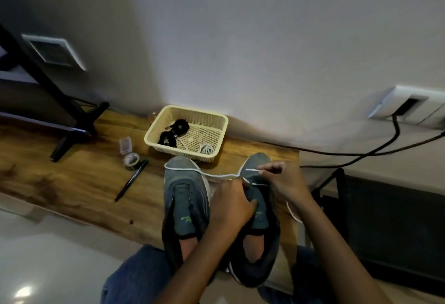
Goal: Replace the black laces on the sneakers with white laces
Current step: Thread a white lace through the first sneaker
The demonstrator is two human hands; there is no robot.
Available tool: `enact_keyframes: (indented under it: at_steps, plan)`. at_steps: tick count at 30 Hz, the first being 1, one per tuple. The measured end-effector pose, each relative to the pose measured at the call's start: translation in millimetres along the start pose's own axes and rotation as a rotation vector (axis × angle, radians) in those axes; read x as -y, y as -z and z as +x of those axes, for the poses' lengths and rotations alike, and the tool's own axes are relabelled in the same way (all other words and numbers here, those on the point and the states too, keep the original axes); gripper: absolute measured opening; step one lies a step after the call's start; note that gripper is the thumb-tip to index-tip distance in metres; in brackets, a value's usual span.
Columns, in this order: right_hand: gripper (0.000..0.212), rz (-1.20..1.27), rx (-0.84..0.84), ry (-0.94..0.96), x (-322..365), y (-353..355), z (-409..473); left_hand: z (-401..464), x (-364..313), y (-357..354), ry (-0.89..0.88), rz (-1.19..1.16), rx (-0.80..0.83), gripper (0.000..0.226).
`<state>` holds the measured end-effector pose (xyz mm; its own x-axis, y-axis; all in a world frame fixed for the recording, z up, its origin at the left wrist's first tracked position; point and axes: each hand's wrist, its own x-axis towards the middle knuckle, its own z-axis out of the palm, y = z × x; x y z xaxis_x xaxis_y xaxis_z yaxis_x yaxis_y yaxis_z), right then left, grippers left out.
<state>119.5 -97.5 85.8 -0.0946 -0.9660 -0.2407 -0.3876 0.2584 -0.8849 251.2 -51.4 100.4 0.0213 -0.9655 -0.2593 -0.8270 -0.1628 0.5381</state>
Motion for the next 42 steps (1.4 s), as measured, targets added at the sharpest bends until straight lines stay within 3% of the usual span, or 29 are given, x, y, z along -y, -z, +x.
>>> enact_keyframes:
  at_steps: [4, 17, 27, 33, 39, 42]
  plan:
    - [0.004, -0.157, 0.047, -0.006, 0.7, 0.8, -1.6, 13.2, 5.7, 6.6, 0.049, -0.128, 0.036, 0.02]
    - [0.009, -0.652, 0.152, 0.128, 7.0, -14.8, -15.8, 32.2, 27.1, 12.0, 0.073, -0.305, 0.155, 0.018]
    - [0.022, -0.614, 0.272, 0.118, 10.4, -6.2, -13.7, 36.6, 28.8, 12.4, 0.119, -0.382, 0.166, 0.017]
    - [0.014, -0.482, 0.097, 0.105, 11.3, -4.7, -15.5, 37.5, 27.6, 13.0, 0.13, -0.396, 0.169, 0.015]
    - [0.02, -0.52, 0.074, 0.09, 9.2, -11.5, -17.8, 38.9, 26.7, 9.6, 0.129, -0.375, 0.155, 0.012]
    - [0.013, -0.562, 0.09, 0.102, 7.4, -16.8, -19.5, 38.8, 27.1, 9.0, 0.116, -0.361, 0.143, 0.013]
